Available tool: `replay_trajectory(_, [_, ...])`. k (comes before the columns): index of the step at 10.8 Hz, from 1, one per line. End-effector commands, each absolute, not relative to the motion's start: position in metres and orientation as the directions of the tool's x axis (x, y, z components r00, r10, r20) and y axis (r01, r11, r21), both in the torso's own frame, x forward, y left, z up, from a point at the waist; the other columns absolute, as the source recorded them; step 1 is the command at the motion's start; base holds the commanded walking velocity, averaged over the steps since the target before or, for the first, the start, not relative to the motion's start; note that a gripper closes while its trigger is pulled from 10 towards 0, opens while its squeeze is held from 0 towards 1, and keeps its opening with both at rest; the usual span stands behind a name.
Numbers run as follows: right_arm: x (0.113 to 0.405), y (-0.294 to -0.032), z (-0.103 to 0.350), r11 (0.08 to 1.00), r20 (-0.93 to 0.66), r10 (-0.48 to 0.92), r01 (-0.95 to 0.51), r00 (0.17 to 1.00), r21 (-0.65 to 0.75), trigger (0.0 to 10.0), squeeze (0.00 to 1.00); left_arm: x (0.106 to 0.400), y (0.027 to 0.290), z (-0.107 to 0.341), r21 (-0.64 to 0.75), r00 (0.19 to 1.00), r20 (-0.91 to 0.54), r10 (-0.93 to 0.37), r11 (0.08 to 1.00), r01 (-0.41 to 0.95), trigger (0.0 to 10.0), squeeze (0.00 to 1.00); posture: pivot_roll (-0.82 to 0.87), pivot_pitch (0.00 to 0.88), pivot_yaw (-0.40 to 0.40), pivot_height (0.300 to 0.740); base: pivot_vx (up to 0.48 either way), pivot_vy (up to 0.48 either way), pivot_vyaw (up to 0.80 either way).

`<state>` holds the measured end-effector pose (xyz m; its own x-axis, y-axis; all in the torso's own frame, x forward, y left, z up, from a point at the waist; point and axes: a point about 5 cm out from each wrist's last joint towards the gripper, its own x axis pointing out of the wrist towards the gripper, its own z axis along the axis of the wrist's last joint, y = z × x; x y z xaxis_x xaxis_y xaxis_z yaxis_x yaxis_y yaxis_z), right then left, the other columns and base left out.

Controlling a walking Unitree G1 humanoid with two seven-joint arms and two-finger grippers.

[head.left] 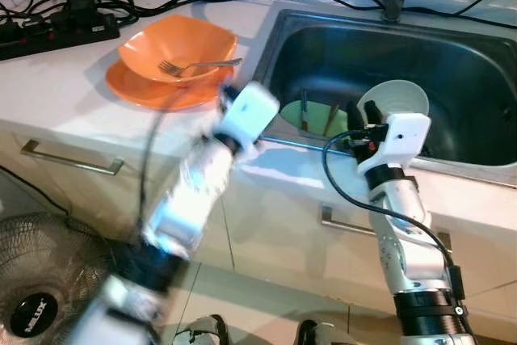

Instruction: Kitchen organization

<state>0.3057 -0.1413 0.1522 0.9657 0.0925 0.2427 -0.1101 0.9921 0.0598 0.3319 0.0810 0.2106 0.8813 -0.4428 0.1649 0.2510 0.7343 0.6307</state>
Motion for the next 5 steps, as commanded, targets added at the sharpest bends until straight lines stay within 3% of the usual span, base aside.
replay_trajectory(1, [0.307, -0.14, 0.146, 0.993, 0.209, 0.087, -0.103, 0.974, 0.066, 10.0, 0.0, 0.335, 0.08, 0.219, 0.73, 0.88, 0.168, -0.444, 0.656, 0.192, 10.0, 0.0, 0.04, 0.103, 0.017, 0.74, 0.0, 0.0, 0.0])
replay_trajectory(3, [0.308, -0.139, 0.145, 0.992, 0.205, 0.083, -0.1, 0.975, 0.073, 10.0, 0.0, 0.35, 0.085, 0.218, 0.804, 0.903, 0.142, -0.406, 0.58, 0.134, 10.0, 0.0, 0.03, 0.101, 0.021, 0.74, 0.0, 0.0, 0.0])
replay_trajectory(4, [0.308, -0.139, 0.145, 0.992, 0.205, 0.081, -0.098, 0.976, 0.076, 10.0, 0.0, 0.358, 0.086, 0.215, 0.835, 0.912, 0.129, -0.39, 0.539, 0.113, 10.0, 0.38, 0.03, 0.098, 0.021, 0.74, 0.0, 0.0, 0.0])
replay_trajectory(5, [0.308, -0.14, 0.146, 0.993, 0.206, 0.077, -0.095, 0.975, 0.076, 10.0, 0.0, 0.367, 0.088, 0.215, 0.851, 0.927, 0.113, -0.358, 0.516, 0.095, 10.0, 1.0, 0.02, 0.101, 0.022, 0.74, 0.0, 0.0, 0.0])
